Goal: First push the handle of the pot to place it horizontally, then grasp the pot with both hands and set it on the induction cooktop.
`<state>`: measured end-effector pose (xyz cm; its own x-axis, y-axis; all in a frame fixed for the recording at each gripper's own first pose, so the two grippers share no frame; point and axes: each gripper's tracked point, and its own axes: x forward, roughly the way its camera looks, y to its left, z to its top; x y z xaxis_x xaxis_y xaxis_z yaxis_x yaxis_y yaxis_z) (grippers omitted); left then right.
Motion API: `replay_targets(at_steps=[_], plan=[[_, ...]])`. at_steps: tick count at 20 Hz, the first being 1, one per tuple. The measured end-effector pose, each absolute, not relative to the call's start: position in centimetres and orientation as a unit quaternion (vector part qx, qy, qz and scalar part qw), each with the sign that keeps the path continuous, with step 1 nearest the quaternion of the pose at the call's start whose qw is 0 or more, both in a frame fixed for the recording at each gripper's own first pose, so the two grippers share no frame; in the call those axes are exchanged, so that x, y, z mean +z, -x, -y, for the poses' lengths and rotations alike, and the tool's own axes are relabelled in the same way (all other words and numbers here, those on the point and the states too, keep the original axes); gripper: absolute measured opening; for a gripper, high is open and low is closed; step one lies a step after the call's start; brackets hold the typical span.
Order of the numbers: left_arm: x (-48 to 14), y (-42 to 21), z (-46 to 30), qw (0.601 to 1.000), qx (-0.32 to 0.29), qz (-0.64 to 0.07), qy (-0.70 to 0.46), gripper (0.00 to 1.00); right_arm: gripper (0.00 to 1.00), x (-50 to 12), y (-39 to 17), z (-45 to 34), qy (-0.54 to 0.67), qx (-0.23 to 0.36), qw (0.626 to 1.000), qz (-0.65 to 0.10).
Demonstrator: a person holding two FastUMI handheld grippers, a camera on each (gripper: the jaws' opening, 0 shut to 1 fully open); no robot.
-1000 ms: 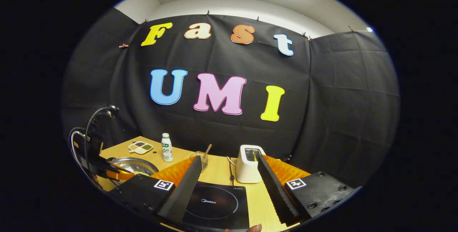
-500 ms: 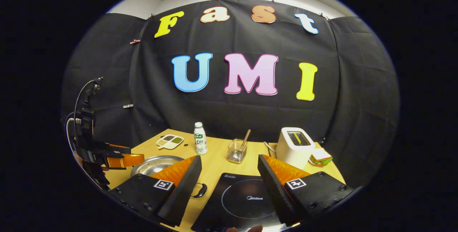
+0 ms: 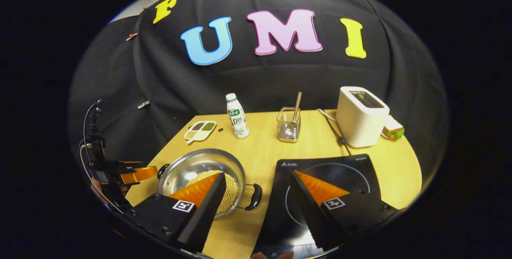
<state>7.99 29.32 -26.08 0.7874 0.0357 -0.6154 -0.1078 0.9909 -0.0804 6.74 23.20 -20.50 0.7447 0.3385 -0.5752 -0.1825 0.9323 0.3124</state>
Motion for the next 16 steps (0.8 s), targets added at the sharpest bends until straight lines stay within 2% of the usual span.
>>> replay_targets(at_steps=[6, 12, 16], plan=[[-30.7, -9.7, -29.9, 0.924, 0.019, -0.37, 0.09, 0.95, 0.99, -25.1, -7.0, -26.0, -0.104, 0.15, 0.902, -0.391], [-32.8, -11.3, -30.7, 0.916, 0.016, -0.393, 0.082, 0.94, 0.98, -29.2, -6.2, -28.3, -0.086, 0.16, 0.881, -0.436], [-33.7, -12.1, -31.1, 0.913, 0.015, -0.4, 0.08, 0.9, 0.97, -31.2, -6.0, -29.3, -0.084, 0.155, 0.874, -0.453]])
